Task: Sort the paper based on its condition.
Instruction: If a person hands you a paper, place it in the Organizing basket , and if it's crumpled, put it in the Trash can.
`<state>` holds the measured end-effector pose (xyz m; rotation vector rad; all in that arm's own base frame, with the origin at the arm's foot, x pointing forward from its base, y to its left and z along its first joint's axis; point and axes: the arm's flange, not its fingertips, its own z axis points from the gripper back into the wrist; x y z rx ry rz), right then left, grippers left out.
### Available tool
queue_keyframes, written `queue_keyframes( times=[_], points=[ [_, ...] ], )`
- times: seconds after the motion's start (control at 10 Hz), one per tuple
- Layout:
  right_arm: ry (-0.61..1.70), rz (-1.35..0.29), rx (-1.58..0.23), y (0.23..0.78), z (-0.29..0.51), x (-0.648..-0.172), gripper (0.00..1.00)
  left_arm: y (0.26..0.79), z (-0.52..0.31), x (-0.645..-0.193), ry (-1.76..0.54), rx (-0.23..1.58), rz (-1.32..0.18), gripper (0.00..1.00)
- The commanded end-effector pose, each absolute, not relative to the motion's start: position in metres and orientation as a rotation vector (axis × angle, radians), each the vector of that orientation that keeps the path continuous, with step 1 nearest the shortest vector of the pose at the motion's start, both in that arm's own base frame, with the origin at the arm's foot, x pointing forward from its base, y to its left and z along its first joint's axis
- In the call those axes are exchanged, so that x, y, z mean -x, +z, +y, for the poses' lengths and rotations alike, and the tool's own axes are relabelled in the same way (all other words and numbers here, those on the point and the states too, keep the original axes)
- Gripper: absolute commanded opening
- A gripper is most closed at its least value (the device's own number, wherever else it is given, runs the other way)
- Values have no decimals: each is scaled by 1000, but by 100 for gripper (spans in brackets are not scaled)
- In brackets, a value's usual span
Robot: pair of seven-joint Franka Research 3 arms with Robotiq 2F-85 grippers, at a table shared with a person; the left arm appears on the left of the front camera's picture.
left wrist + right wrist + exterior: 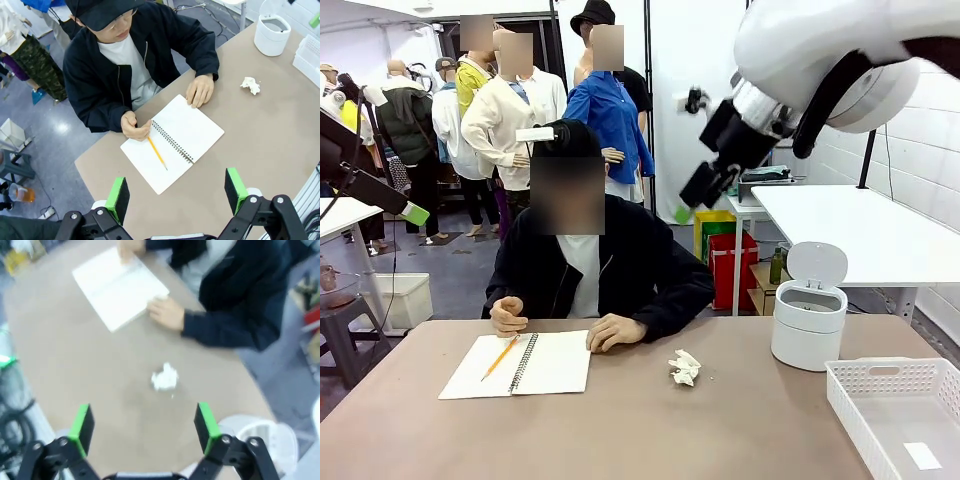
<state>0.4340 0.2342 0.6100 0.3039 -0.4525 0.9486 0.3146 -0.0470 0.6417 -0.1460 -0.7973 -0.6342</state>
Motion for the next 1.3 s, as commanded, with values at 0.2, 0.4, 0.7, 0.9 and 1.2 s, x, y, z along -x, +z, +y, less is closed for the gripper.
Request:
queue_keyframes(
  times=[0.2,0.4,0.7,0.9,1.2],
  points=[
    [892,-179,-214,576,263,-464,100,641,-47,-316,-631,153,-809,100],
    [844,-140,-166,542,279,-478,100,641,-47,-316,-631,153,-809,100],
    [757,-145,-136,481,294,-505,100,641,-47,-316,-631,153,-809,100],
    [724,-141,-145,456,296,-510,100,641,-47,-316,-631,153,-809,100],
    [693,-145,-127,413,302,-514,100,641,-47,-316,-631,153,-809,100]
  ],
)
